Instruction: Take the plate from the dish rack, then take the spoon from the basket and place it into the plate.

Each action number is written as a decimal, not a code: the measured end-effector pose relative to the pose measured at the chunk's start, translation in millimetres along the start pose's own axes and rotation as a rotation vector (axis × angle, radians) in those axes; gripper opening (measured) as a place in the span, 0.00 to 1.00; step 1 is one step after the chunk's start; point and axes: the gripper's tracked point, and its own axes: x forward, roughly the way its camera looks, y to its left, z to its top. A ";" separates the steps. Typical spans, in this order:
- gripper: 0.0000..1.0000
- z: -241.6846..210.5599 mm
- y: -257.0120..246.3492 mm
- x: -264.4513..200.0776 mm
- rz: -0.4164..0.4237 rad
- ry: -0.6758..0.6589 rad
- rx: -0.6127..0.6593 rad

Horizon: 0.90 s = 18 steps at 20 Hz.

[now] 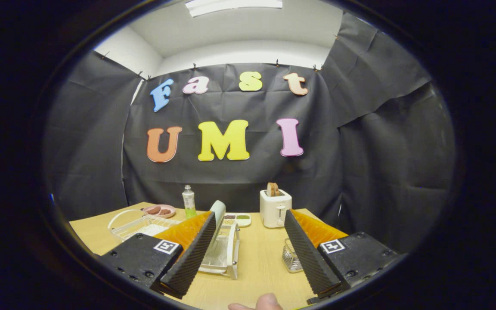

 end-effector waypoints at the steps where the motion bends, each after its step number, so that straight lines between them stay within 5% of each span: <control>1: 1.00 -3.9 -2.9 3.6 -0.011 0.015 0.005; 7: 1.00 -23.6 -6.2 24.4 -0.009 0.110 0.009; 18: 1.00 11.0 32.2 46.5 0.075 0.144 -0.023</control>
